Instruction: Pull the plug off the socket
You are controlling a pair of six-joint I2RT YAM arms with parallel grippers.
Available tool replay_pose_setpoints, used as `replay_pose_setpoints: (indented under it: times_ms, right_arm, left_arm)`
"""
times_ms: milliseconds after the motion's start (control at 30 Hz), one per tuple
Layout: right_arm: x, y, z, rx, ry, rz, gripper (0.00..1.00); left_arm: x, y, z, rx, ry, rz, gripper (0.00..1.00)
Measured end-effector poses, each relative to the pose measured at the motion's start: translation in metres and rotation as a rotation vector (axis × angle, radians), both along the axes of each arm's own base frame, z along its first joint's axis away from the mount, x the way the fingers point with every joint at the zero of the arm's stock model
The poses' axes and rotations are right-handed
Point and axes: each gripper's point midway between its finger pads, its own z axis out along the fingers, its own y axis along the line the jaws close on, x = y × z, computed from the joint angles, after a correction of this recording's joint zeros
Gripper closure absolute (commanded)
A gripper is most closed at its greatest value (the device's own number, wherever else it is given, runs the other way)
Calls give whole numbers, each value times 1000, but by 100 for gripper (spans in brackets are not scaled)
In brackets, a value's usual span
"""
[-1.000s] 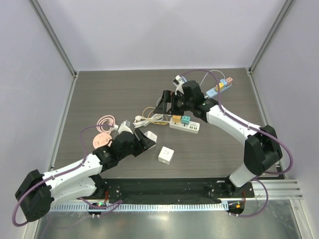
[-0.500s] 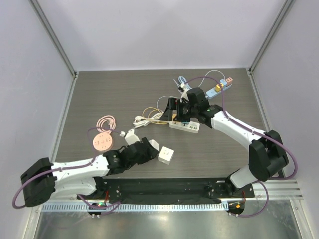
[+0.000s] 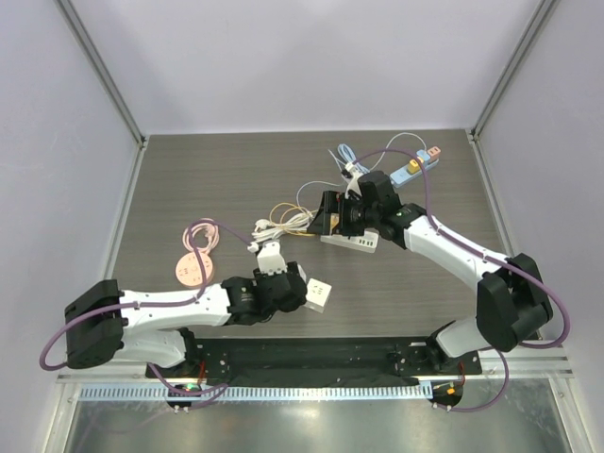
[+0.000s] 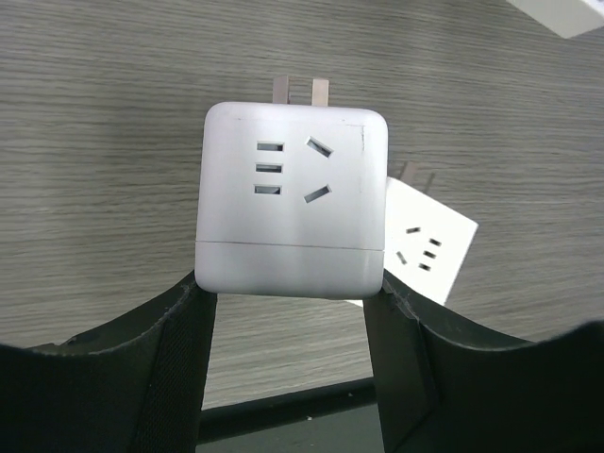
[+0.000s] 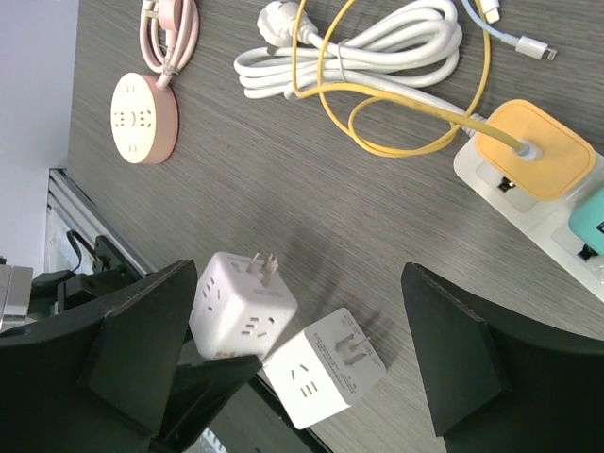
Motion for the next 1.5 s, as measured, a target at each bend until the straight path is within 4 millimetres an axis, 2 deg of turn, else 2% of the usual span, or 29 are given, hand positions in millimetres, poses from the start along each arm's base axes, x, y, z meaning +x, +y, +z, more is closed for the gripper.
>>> replay_pose_setpoints:
  times_ms: [200, 367, 433, 467, 667, 967, 1167, 1300, 1433, 1500]
  right_arm:
    - [-1, -2, -4, -6, 8, -5, 4]
    - [-1, -2, -4, -6, 8, -4, 4]
    - [-1, -2, -4, -6, 8, -5, 4]
    - [-1, -2, -4, -6, 9, -5, 4]
    - [4, -7, -5, -11, 1, -13, 4]
    - [27, -37, -4, -12, -6, -91, 4]
    - [28, -41, -6, -12, 0, -103, 4]
    - [29, -52, -13, -23, 18, -146, 5]
    - [35, -73, -19, -44, 28, -229, 6]
    - [38, -86, -23, -65, 31, -276, 7]
  left_arm:
    - [-1, 21, -4, 31, -12, 36, 87]
    - [-2, 22, -4, 23, -11, 36, 82]
    - [-3, 21, -8, 32, -1, 33, 76]
    - [-4, 21, -11, 39, 4, 31, 69]
    - [-7, 21, -20, 57, 28, 27, 50]
    - [-12, 27, -29, 64, 54, 27, 28]
    - [-12, 25, -26, 49, 51, 24, 22]
    - [-12, 26, -20, 50, 43, 7, 21]
    - [-7, 23, 4, 58, 1, -25, 26]
    - [-1, 16, 25, 44, -37, -41, 29]
